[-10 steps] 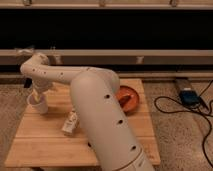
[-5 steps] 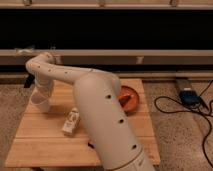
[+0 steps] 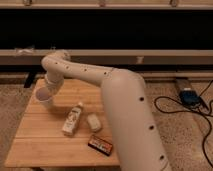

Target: Place the ceramic cup in the ceramic bowl

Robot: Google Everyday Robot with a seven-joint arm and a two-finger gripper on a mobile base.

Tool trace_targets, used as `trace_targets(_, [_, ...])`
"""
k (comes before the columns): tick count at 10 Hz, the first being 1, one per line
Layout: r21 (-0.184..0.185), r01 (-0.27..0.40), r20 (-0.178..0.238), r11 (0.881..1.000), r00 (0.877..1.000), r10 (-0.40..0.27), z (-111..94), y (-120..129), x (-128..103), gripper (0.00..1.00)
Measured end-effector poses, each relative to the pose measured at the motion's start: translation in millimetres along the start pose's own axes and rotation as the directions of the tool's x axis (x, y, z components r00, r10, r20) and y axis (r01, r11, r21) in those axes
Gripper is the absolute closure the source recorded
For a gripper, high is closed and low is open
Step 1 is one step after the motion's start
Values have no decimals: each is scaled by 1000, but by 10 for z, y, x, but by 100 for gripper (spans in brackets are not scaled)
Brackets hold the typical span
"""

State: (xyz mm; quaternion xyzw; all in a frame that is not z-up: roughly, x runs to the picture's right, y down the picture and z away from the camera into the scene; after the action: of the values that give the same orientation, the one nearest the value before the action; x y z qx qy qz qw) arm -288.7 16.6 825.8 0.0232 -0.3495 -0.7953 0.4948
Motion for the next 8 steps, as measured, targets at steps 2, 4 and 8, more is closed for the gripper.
trace_targets(2, [-27,-61,-46,998,997,60,-266,235,-187,100])
trace_targets(4, [-53,-121,-77,991,990,117,-449,502,-373,100])
trace_targets(8, [-138,-227,-134,964,969,209,-856,1040,-724,100])
